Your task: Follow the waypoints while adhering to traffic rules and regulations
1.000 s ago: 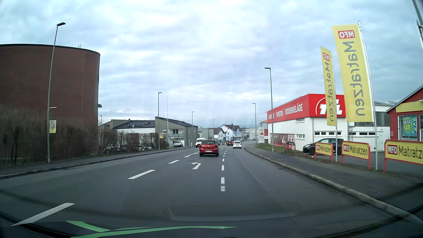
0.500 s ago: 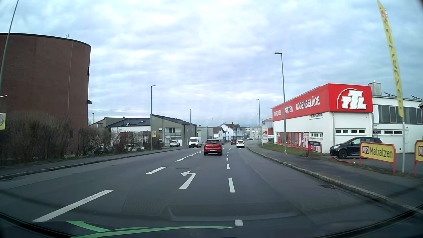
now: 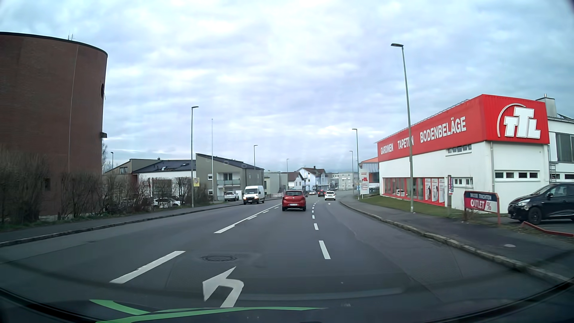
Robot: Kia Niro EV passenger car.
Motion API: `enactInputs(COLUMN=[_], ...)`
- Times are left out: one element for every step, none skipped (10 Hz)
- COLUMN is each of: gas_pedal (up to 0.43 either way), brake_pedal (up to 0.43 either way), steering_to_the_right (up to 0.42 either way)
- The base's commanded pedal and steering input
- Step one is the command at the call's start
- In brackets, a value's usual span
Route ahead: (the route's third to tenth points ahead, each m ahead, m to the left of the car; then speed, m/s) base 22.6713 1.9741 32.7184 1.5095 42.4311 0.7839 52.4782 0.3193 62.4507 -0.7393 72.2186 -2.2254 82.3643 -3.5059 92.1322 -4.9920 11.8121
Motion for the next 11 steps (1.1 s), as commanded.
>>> enactInputs(gas_pedal=[0.047,0.047,0.047,0.047,0.047,0.047,0.047,0.047,0.047,0.047,0.047], brake_pedal=[0.0,0.0,0.0,0.0,0.0,0.0,0.0,0.0,0.0,0.0,0.0], steering_to_the_right=[0.008,0.01,0.011,0.013,0.013,0.012,0.012,0.012,0.012,0.012,0.011])
